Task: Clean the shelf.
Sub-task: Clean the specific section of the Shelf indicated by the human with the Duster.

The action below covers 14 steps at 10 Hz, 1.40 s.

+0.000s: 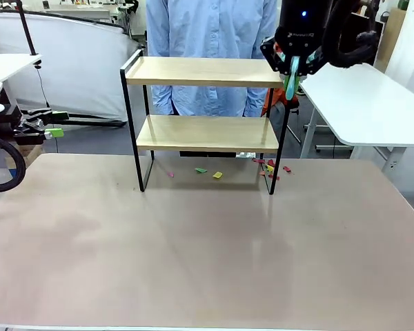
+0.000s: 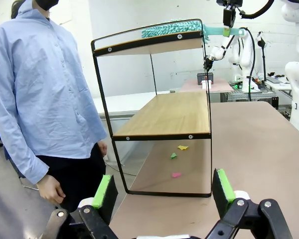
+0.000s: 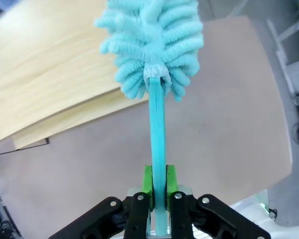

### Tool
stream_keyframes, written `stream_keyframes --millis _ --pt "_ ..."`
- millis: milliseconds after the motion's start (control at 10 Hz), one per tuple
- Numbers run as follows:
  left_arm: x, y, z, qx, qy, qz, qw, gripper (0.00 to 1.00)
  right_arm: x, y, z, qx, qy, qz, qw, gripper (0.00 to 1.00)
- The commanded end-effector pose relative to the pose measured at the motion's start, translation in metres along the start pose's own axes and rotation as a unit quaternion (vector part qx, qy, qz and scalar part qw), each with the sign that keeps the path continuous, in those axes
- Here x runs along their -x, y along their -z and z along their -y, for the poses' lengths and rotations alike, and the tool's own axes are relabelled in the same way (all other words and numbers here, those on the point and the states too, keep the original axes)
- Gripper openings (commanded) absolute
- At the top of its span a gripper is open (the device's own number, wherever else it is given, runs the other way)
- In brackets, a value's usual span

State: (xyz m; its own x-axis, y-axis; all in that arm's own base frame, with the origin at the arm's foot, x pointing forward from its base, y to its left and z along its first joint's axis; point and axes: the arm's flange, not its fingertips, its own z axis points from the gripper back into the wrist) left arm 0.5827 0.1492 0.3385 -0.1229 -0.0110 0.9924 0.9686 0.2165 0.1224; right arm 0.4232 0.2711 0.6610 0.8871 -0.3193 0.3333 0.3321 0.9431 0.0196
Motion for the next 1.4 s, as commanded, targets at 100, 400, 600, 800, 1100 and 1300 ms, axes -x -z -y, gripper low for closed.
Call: stream_keyframes --millis 100,400,600,800,1100,1300 --pt "-0.004 0.0 0.002 0.002 0.003 -0.001 1.0 1.0 0.012 -0.043 0.03 -0.116 -0.11 0.022 0.987 0.13" --pt "-0.004 0.0 0.002 0.002 0.003 -0.001 1.0 1.0 0.048 -0.055 0.038 -0.199 -0.286 0.032 0.937 0.13" --pt "-0.004 0.0 0.002 0.002 0.003 -0.001 1.0 1.0 0.074 -0.06 0.046 -0.25 -0.414 0.056 0.874 0.13" --pt "-0.004 0.0 0.002 0.002 0.003 -0.001 1.0 1.0 0.099 -0.06 0.052 -0.264 -0.523 0.05 0.809 0.13" --pt "-0.004 0.0 0.002 0.002 0.003 -0.001 1.0 1.0 0.132 -0.028 0.063 -0.176 -0.631 0.03 0.755 0.13" --pt "-0.004 0.0 0.002 0.002 0.003 -0.001 1.0 1.0 0.138 0.006 0.067 -0.11 -0.67 -0.02 0.734 0.13"
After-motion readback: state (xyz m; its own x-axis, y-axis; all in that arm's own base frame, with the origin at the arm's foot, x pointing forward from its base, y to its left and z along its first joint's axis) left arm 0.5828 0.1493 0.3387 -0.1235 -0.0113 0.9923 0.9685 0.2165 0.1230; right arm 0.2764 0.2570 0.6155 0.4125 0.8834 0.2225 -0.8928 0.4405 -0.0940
